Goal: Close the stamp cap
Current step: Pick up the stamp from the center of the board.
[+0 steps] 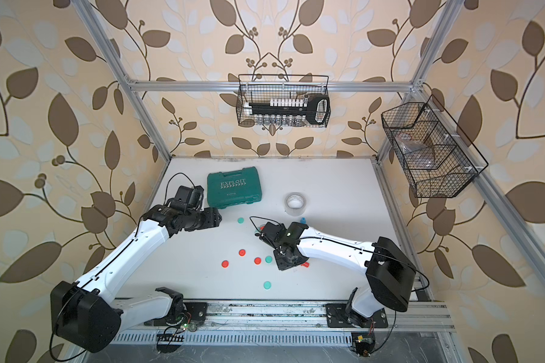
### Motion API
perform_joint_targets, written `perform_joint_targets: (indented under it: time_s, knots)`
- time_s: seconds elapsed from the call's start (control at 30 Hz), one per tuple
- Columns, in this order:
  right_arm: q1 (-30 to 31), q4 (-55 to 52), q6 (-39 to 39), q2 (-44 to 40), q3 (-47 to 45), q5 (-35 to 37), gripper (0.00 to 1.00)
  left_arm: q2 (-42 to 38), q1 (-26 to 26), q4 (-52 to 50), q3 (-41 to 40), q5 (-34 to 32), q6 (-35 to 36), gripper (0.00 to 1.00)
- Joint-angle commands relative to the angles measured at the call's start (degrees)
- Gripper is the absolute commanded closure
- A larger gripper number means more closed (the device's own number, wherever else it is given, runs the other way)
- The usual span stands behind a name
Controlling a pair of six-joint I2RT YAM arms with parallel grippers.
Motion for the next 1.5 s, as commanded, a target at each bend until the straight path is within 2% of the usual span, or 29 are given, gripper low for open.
perform_joint_targets:
  time_s: [0.0,0.53,0.77,0.93,1.27,1.47]
  knots:
    - [0.3,-1.6,-0.7,0.5,1.7,0.6,0.95,-0.6,0.5,0.3,1.3,1.6,1.5,0.27]
    - [-1.2,-2.5,-1.3,-3.2,0.1,2.1,0.95,0.4,0.5,0.5,0.4,6.1,1.9,0.3]
    - [-3.9,-3.5,-2.0,-8.5,-3.2,2.4,0.95,1.8,-1.0,0.7,0.5,8.1,2.0,0.41]
    - [-10.6,-1.2,-5.2,-14.2,-7.4,-0.3,0.95,3.6,-7.1,-0.6,1.3,4.2,0.6,0.42]
    - [-26.5,0.6,-14.1,-20.1,-10.4,-6.7,0.94,14.5,-25.1,-2.7,8.1,-0.2,-6.8,0.42]
    - [-30.7,1.8,-16.6,-20.3,-10.2,-9.4,0.94,22.8,-30.1,-4.8,11.8,0.4,-8.5,0.53]
